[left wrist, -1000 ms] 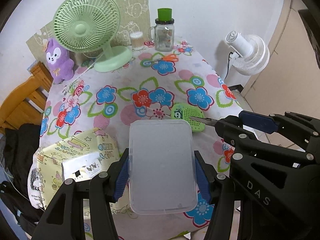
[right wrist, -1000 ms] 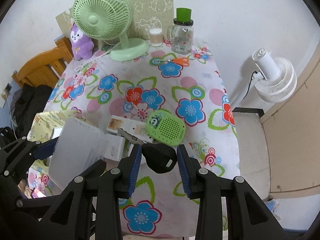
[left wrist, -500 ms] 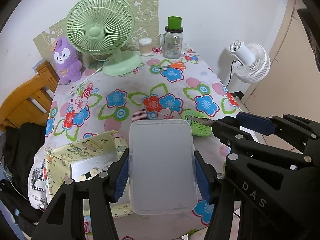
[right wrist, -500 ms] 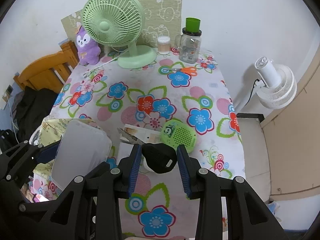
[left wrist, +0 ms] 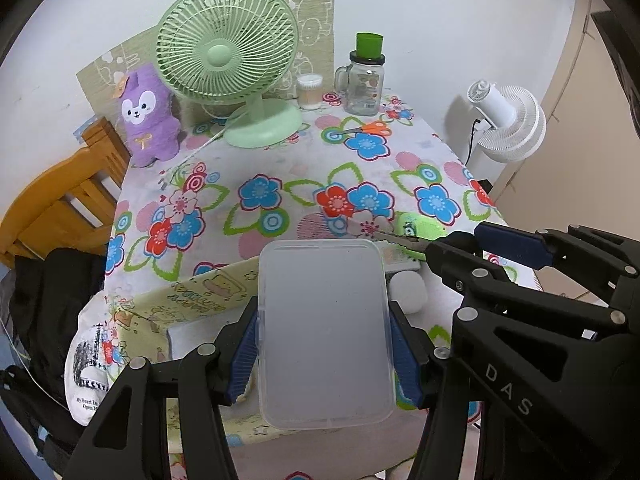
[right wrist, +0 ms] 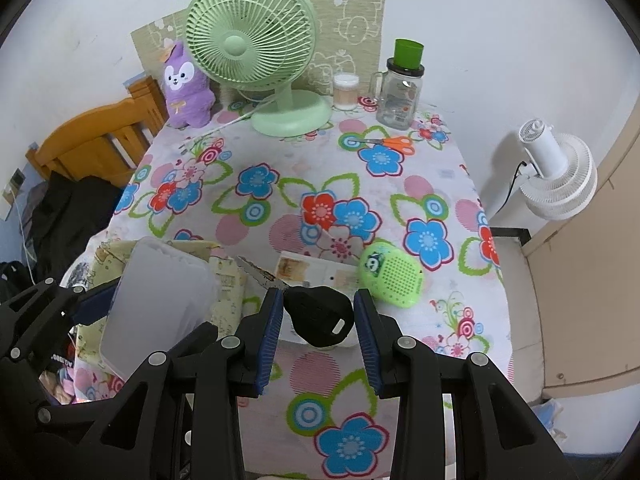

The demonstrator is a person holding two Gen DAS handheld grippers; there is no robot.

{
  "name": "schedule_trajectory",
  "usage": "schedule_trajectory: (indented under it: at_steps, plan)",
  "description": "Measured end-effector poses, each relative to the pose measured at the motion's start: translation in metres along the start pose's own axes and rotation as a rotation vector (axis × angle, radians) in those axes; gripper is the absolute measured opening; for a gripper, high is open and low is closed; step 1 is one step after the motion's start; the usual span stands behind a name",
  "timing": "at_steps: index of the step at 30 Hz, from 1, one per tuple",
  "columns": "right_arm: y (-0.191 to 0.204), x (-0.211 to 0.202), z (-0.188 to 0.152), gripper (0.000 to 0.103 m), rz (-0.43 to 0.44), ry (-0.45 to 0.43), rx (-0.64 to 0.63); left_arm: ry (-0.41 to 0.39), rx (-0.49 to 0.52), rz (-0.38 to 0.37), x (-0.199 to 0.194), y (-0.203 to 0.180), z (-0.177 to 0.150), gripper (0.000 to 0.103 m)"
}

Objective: Organize rigid objects
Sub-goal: 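Carry the plastic case with the left gripper while the right gripper carries the key toward the yellow box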

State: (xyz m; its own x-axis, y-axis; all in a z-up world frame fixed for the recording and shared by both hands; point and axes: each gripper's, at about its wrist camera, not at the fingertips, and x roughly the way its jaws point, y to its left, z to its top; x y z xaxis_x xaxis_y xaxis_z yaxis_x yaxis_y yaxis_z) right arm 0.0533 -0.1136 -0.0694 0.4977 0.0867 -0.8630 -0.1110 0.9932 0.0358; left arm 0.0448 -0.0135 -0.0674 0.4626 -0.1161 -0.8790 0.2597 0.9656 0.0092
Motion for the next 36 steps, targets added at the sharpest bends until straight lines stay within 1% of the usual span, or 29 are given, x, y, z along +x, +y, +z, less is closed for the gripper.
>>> schedule_trajectory:
  at_steps: [12, 20, 36]
  plan:
    - [0.041, 0.014, -0.004, 0.040, 0.018, 0.032, -0.010, 0.030, -0.017, -0.003, 0.009, 0.039, -0.017, 0.061]
    - [0.069, 0.029, -0.007, 0.040, 0.034, 0.064, -0.027, 0.062, -0.019, 0.016, 0.017, 0.064, -0.028, 0.061]
    - [0.111, 0.050, -0.009, 0.040, 0.046, 0.116, -0.068, 0.116, -0.046, 0.045, 0.033, 0.104, -0.045, 0.061]
